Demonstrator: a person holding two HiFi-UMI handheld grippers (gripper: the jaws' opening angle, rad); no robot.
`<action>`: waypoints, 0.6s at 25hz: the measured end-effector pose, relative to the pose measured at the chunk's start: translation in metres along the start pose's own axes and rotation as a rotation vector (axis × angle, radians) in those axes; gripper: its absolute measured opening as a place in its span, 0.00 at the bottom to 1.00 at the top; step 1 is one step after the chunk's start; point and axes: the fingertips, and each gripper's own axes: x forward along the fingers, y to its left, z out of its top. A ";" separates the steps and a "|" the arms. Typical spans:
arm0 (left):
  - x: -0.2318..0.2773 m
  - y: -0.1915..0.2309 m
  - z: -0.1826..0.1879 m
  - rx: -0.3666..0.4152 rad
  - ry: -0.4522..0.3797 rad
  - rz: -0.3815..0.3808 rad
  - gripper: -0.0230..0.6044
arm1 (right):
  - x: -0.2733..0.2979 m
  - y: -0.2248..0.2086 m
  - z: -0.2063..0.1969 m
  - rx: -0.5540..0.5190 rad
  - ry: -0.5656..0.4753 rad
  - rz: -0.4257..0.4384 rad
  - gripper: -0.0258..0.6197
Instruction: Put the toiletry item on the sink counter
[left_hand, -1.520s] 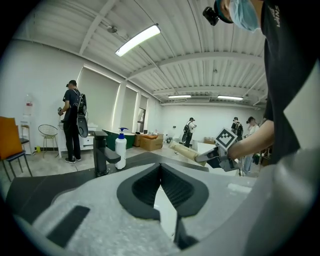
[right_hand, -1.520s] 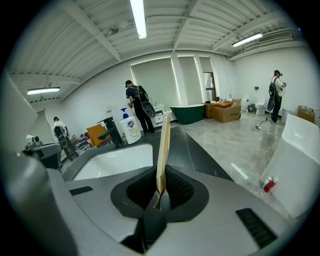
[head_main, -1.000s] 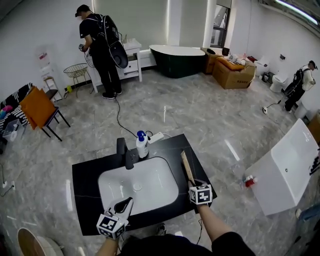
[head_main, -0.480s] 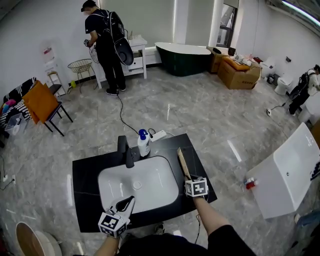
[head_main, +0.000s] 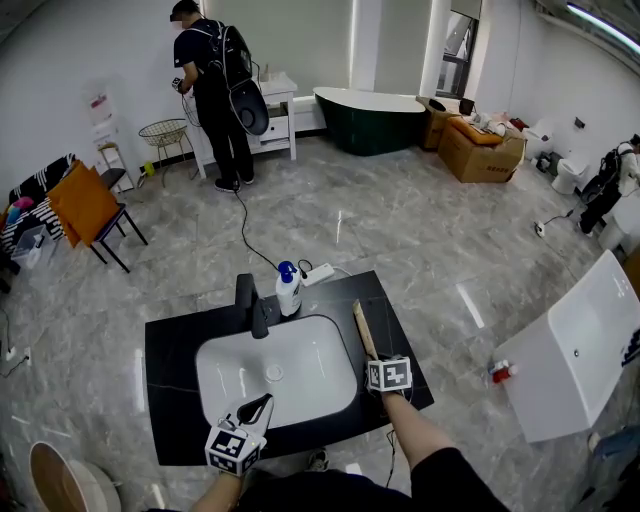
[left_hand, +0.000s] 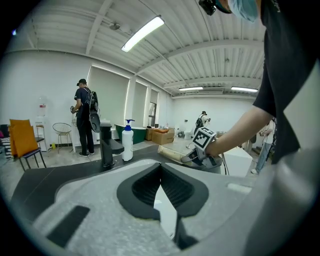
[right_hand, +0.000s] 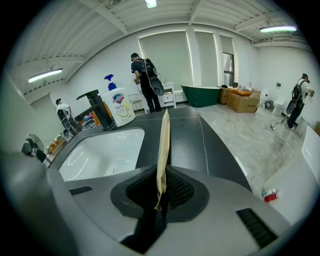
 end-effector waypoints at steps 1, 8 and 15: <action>0.001 0.000 -0.001 -0.003 0.002 0.002 0.05 | 0.001 -0.001 0.000 0.003 0.002 -0.005 0.12; 0.013 -0.002 -0.006 -0.022 0.015 -0.003 0.05 | 0.006 -0.009 0.004 -0.013 -0.016 -0.059 0.15; 0.019 -0.005 -0.007 -0.016 0.026 -0.017 0.05 | 0.005 -0.018 0.002 -0.018 -0.007 -0.101 0.21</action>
